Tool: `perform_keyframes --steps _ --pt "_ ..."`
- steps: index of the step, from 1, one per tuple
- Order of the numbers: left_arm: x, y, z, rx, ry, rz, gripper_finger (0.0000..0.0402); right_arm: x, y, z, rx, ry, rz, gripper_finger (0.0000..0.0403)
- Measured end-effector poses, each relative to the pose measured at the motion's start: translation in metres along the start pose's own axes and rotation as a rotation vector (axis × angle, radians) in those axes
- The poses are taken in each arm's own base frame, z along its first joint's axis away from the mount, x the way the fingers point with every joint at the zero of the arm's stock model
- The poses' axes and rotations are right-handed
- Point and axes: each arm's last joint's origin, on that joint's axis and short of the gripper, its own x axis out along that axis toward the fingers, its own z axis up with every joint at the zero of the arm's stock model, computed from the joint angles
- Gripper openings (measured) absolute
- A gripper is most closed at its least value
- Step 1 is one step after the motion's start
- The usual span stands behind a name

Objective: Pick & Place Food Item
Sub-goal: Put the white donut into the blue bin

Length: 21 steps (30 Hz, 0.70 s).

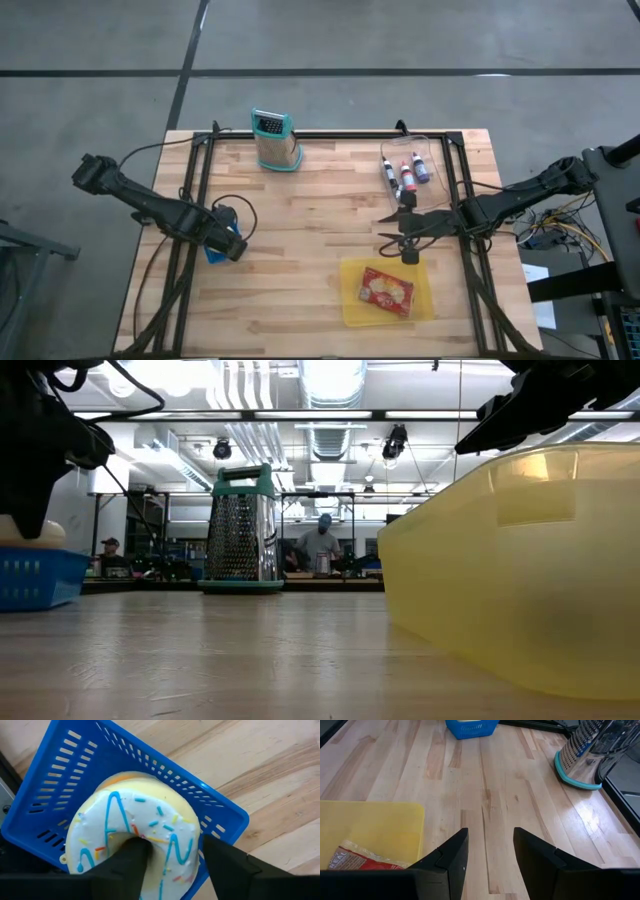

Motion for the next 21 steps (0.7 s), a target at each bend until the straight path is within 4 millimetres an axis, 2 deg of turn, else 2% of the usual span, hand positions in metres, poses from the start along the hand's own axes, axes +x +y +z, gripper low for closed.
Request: perform_keyframes --steps 5,15,21 --pt "-0.0001 -0.0001 0.0 0.0 0.0 0.0 0.0211 0.0 0.0 0.0 0.0 0.0 0.0 0.015" --pt "-0.0002 -0.0001 0.0 0.0 0.002 -0.001 0.0209 0.0 0.0 0.0 0.0 0.0 0.0 0.015" --pt "-0.0084 -0.0033 0.0013 0.005 0.002 -0.029 0.0209 0.0 0.0 0.0 0.0 0.0 0.0 0.015"
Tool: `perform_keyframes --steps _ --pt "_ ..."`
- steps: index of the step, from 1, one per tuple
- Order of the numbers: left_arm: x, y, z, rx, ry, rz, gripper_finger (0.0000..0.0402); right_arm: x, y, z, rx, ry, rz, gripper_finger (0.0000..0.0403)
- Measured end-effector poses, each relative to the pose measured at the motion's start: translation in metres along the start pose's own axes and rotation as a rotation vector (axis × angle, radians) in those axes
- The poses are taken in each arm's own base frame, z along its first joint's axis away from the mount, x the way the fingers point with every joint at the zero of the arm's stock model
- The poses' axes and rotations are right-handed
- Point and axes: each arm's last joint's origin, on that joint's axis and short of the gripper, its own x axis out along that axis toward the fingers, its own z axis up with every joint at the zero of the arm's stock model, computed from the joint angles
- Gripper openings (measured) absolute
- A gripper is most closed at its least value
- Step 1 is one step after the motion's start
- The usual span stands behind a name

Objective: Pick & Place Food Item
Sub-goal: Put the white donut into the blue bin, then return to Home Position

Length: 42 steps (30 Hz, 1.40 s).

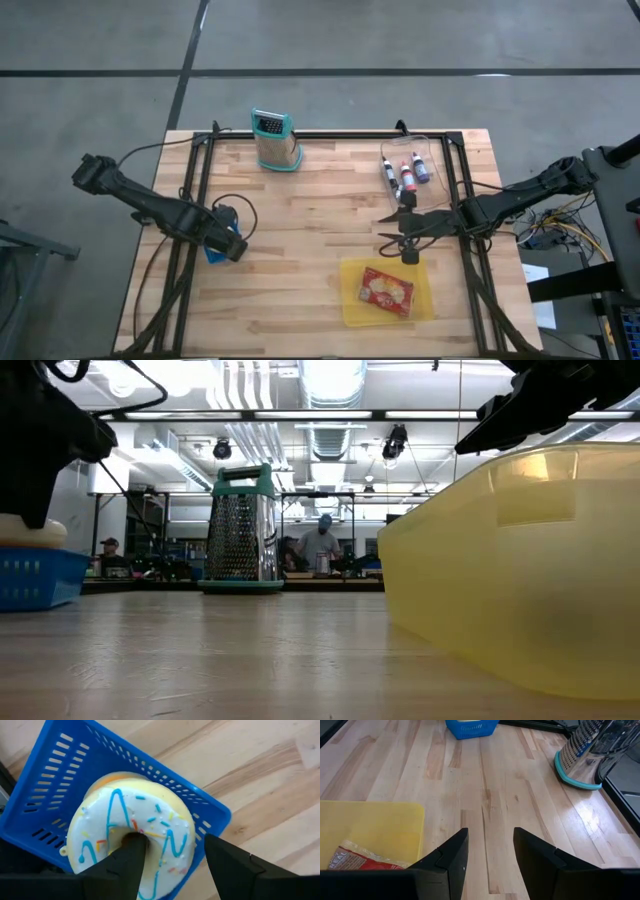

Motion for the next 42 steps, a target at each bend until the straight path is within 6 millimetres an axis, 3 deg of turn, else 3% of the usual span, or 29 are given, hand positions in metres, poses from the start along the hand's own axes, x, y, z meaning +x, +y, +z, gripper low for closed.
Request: perform_keyframes --steps 13,28,37,42 --pt "-0.026 -0.005 0.004 0.002 -0.02 -0.012 0.0207 0.0 0.0 0.0 0.0 0.0 0.0 0.015" --pt "-0.058 -0.015 0.017 0.072 -0.325 -0.073 0.0207 0.0 0.0 0.0 0.0 0.0 0.0 0.015" --pt "-0.073 -0.033 0.031 0.345 -0.576 -0.144 0.0207 0.0 0.0 0.0 0.0 0.0 0.0 0.015" --pt "-0.08 -0.054 0.042 0.524 -0.832 -0.187 0.0206 0.0 0.0 0.0 0.0 0.0 0.0 0.015"
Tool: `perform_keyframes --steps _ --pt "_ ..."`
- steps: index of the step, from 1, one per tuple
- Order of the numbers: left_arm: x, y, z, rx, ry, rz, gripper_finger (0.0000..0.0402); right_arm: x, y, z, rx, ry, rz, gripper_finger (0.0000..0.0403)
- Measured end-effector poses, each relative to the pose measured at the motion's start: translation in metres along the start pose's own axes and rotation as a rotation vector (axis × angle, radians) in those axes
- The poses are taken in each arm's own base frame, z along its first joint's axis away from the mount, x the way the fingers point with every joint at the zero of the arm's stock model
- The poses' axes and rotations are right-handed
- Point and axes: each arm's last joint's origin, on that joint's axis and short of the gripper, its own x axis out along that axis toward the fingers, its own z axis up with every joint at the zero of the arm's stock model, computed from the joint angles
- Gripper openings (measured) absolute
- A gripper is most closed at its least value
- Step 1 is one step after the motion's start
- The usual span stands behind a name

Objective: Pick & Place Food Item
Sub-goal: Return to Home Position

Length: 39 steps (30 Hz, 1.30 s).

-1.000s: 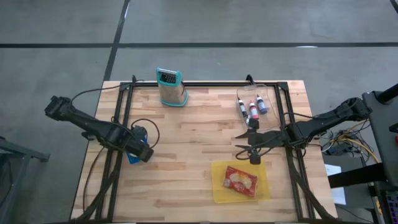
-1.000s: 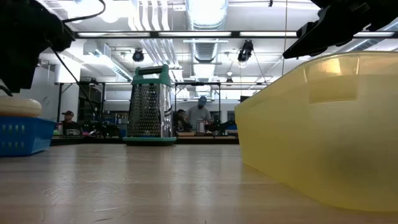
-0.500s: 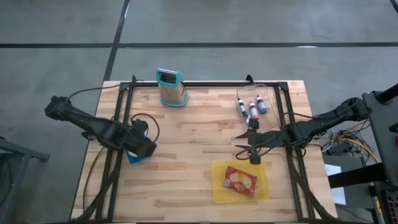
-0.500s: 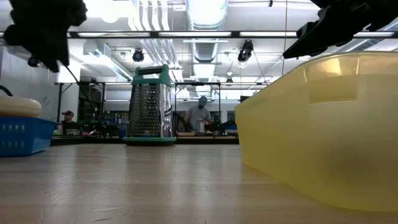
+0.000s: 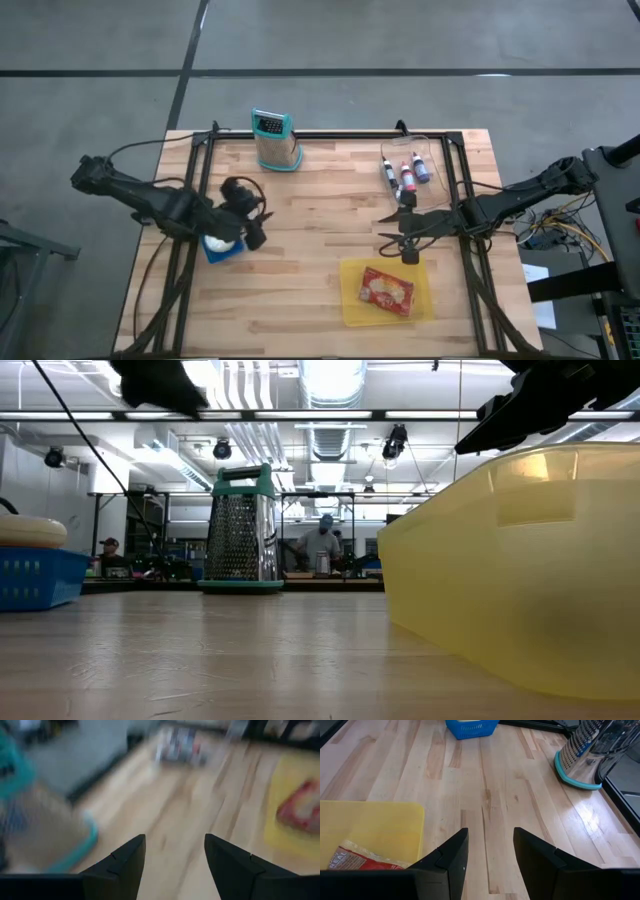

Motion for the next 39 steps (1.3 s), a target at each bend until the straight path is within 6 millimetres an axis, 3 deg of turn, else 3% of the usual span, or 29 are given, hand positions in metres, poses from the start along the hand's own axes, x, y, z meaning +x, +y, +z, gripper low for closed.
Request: perform_keyframes --steps 4,8,14,24,36,39 --pt "0.003 -0.012 0.017 0.022 -0.227 -0.04 0.0206 0.0 0.0 0.0 0.0 0.0 0.0 0.015" --pt "0.004 -0.016 0.023 0.086 -0.331 -0.058 0.0206 0.0 0.0 0.0 0.0 0.0 0.0 0.015" --pt "0.01 -0.017 0.016 0.224 -0.345 -0.035 0.0206 0.0 0.0 0.0 0.0 0.0 0.0 0.015" --pt "0.005 -0.01 0.019 0.222 -0.386 0.093 0.0206 0.0 0.0 0.0 0.0 0.0 0.0 0.015" --pt "0.004 0.011 -0.013 0.181 -0.395 0.09 0.0207 0.0 0.0 0.0 -0.029 0.0 0.0 0.015" --pt "-0.001 0.023 -0.024 0.165 -0.424 0.087 0.0207 0.0 0.0 0.001 0.064 -0.006 0.002 0.015"
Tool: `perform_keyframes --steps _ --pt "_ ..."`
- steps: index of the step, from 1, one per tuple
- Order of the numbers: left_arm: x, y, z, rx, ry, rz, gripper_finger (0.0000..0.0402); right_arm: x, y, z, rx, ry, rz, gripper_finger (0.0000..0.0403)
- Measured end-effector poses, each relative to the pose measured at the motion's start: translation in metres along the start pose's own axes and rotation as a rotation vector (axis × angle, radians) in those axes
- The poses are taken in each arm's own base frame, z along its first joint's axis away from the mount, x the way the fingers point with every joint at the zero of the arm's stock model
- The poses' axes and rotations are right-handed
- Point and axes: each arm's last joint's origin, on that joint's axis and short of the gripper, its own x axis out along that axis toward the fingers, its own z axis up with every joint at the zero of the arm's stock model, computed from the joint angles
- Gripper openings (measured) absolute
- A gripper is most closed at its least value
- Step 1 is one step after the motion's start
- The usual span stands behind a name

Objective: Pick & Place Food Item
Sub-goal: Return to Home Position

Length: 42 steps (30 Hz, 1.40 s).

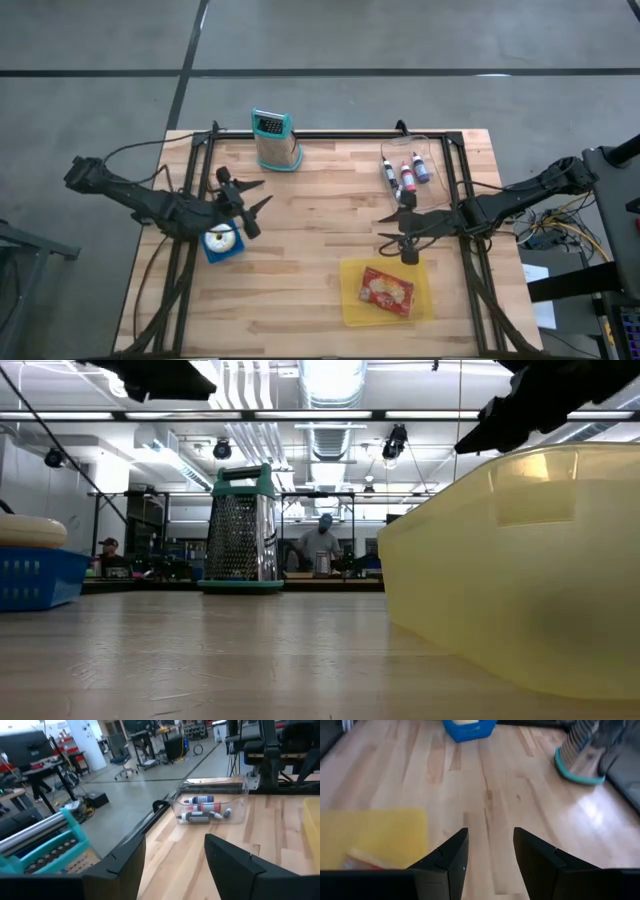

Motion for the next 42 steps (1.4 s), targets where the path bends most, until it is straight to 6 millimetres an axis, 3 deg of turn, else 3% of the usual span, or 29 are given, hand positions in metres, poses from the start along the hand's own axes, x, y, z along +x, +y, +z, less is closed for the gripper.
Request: perform_keyframes --steps 4,9,19,30,37,42 --pt "-0.008 0.01 -0.012 0.02 -0.043 0.002 0.0207 0.0 0.0 0.0 0.148 -0.003 0.0 0.015" --pt "-0.013 0.015 -0.02 -0.026 -0.092 -0.024 0.0207 0.0 0.001 0.004 0.161 -0.038 0.009 0.015" --pt "-0.014 0.016 -0.022 -0.049 -0.098 -0.023 0.0207 -0.002 0.002 0.02 0.185 -0.193 0.041 0.015" --pt "-0.014 0.016 -0.022 0.012 -0.094 -0.022 0.0207 -0.002 0.003 0.022 0.209 -0.213 0.048 0.015" --pt "-0.014 0.013 -0.022 0.01 -0.103 -0.116 0.0206 -0.001 0.003 0.024 0.223 -0.232 0.053 0.015" --pt "-0.014 0.013 -0.022 -0.002 -0.102 -0.12 0.0173 0.0 0.004 0.023 0.19 -0.223 0.045 0.015"
